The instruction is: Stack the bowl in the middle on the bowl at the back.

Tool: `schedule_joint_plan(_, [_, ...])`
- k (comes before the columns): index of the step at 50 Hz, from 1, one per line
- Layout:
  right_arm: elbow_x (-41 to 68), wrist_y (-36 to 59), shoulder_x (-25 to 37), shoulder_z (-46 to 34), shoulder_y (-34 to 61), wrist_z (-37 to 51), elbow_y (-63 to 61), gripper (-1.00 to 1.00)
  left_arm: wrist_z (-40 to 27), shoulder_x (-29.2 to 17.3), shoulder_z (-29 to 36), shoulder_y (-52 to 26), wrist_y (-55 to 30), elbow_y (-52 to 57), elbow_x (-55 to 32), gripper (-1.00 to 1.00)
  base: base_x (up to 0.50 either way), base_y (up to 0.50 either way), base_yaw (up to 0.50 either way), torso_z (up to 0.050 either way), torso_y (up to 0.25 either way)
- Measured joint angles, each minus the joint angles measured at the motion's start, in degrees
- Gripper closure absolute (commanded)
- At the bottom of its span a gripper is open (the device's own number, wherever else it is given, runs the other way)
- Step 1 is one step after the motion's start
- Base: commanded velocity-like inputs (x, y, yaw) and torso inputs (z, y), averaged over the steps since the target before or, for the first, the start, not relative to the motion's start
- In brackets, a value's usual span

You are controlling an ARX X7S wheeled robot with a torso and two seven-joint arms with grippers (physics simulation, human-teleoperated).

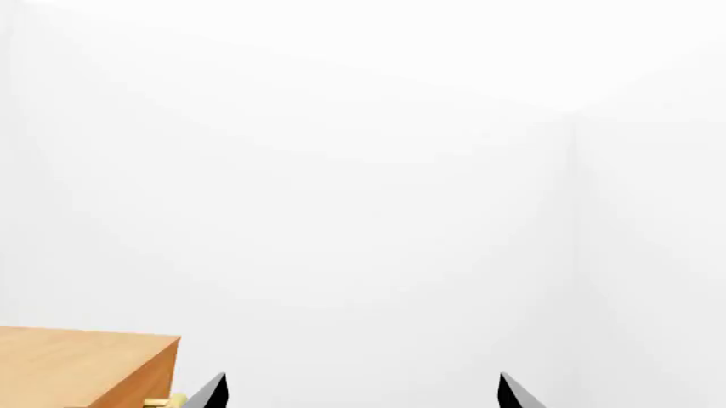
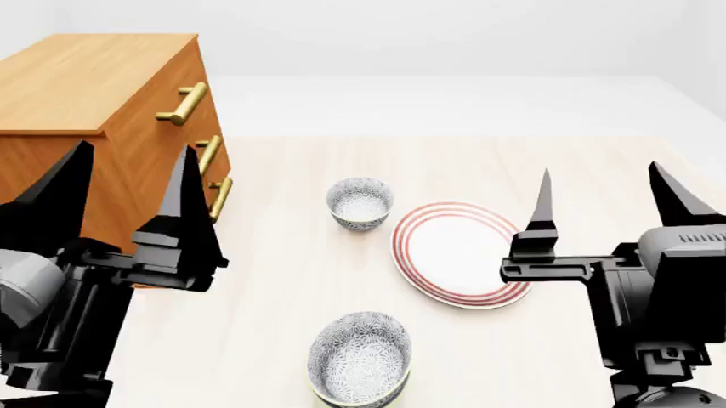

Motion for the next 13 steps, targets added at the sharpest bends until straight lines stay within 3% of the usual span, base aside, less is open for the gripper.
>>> schedule_joint_plan(7, [4.0, -11.2, 11.2, -6.1, -3.6, 13.8, -3.2, -1.00, 0.1, -0.3, -2.3, 5.0, 4.4, 1.9, 2.9, -1.00, 0.00, 0.00, 0.00, 0.000, 0.000])
schedule_joint_plan(13, [3.6, -19.7, 17.2, -10.3, -7.1, 20.9, -4.0, -1.00, 0.9, 0.2, -3.2, 8.3, 7.6, 1.9, 4.8, -1.00, 0.00, 0.00, 0.00, 0.000, 0.000])
